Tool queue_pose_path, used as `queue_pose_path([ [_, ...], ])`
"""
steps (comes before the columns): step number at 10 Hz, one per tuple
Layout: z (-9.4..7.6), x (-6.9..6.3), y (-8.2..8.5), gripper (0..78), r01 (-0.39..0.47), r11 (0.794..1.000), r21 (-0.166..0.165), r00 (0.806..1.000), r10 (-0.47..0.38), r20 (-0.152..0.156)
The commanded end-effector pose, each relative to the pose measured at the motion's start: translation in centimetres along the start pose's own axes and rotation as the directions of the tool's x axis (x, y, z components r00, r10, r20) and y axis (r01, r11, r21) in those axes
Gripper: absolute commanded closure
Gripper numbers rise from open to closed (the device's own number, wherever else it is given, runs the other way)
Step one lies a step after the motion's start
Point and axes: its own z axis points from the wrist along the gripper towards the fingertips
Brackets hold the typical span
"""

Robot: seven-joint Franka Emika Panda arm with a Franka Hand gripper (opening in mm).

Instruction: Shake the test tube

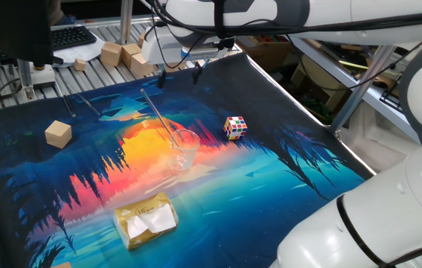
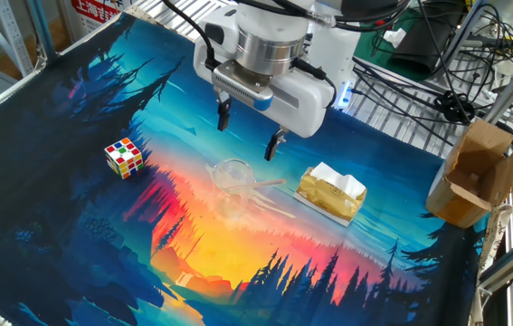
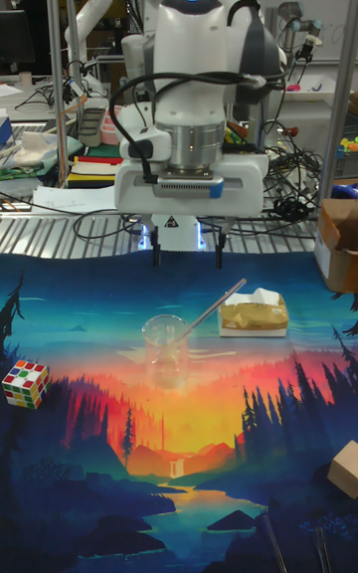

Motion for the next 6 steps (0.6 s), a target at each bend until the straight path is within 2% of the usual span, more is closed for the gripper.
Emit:
queue_pose_path([
  [1,-3.09,-0.34,7.2,0.4,-0.142,0.99,0.006,0.989,0.142,-0.028],
  [6,-3.4,-1.04,8.16,0.4,-0.152,0.988,0.005,0.988,0.152,-0.031],
])
